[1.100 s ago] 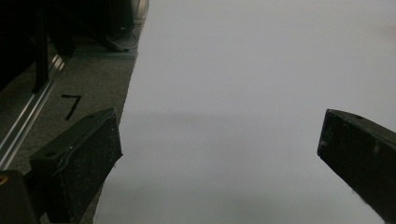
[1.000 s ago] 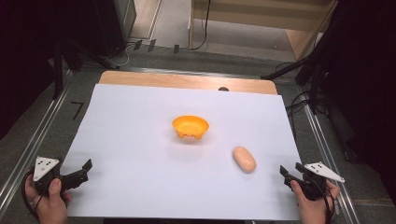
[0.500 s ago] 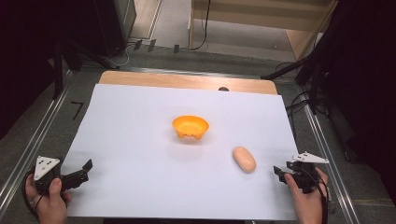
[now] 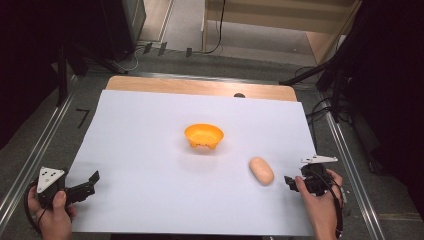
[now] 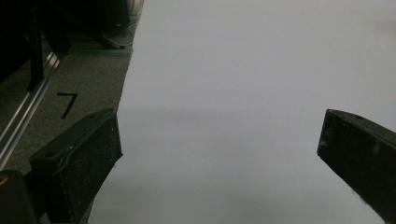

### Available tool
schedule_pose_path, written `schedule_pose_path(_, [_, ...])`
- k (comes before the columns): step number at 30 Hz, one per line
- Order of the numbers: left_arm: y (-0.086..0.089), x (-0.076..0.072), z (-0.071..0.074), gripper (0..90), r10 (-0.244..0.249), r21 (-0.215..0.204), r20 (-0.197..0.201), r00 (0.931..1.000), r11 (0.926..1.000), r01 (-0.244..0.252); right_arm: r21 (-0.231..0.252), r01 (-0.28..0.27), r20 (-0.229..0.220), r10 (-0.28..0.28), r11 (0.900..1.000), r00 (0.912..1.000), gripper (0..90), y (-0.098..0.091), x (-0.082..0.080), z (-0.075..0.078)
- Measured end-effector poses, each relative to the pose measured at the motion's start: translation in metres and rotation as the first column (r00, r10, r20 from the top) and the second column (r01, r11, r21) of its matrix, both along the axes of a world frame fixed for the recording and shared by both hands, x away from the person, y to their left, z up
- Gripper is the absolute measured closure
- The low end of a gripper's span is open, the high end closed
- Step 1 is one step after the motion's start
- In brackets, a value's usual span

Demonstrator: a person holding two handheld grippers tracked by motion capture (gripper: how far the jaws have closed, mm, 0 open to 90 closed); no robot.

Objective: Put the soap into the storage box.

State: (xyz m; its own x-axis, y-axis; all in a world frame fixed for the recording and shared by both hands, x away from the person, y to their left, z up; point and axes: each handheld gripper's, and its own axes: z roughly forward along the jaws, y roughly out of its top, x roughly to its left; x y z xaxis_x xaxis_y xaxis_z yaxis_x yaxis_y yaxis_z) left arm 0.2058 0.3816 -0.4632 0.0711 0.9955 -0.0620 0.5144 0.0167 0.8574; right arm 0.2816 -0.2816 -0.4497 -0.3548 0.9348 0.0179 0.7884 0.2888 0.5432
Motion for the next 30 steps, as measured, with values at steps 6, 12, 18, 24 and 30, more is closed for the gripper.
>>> schedule_pose_path(6, [0.001, 0.000, 0.000, 0.0, -0.001, -0.008, -0.002, 1.0000, 1.0000, 0.001, -0.008, -0.016, -0.078, 0.015, 0.9998, 0.9969, 30.8, 0.013, 0.014, 0.012])
schedule_pose_path(12, [0.001, 0.000, 0.000, 0.0, -0.001, -0.006, -0.003, 1.0000, 1.0000, 0.001, -0.013, -0.041, -0.152, 0.039, 0.9991, 0.9876, 24.7, 0.022, 0.023, 0.014])
schedule_pose_path(18, [0.001, 0.000, 0.000, 0.0, -0.003, -0.009, -0.003, 1.0000, 1.0000, 0.003, 0.007, -0.073, -0.197, 0.073, 0.9973, 0.9777, 19.9, 0.035, 0.029, 0.017])
schedule_pose_path(24, [0.001, 0.001, 0.000, 0.0, -0.003, -0.008, -0.003, 1.0000, 1.0000, 0.003, 0.030, -0.103, -0.231, 0.108, 0.9942, 0.9669, 15.1, 0.049, 0.034, 0.019])
schedule_pose_path(30, [0.001, 0.001, 0.000, 0.1, -0.004, -0.008, -0.004, 1.0000, 1.0000, 0.004, 0.026, -0.114, -0.241, 0.117, 0.9932, 0.9634, 15.3, 0.064, 0.041, 0.016])
